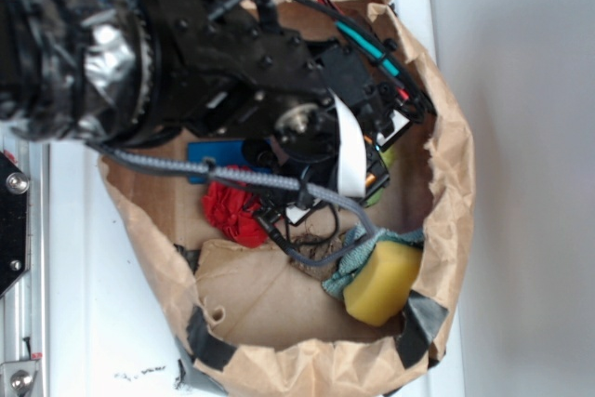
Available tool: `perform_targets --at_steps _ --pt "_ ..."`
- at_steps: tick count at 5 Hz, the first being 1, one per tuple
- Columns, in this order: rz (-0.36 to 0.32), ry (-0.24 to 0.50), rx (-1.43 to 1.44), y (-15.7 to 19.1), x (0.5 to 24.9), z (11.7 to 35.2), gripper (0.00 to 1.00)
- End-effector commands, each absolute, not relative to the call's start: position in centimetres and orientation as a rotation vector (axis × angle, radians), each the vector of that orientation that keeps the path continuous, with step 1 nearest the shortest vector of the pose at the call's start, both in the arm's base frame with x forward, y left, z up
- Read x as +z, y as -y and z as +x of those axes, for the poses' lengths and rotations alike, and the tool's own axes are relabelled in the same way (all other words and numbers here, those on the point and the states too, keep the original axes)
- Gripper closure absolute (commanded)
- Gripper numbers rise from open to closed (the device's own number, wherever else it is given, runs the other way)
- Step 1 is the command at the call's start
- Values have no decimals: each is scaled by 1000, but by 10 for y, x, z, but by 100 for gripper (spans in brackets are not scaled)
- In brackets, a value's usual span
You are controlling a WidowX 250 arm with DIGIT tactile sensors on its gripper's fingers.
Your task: Grab the green animal.
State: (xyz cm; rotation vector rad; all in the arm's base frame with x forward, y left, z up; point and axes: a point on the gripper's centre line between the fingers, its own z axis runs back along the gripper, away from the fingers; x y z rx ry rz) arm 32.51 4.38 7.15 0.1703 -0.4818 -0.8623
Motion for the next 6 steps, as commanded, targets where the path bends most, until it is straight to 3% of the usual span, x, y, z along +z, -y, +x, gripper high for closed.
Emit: perform_targets --at_steps 1,3,6 --pt "233 532 -845 -43 96 336 0" --pt "274 497 -855 -31 71 350 0" --pt "268 445 -854 -22 52 362 0"
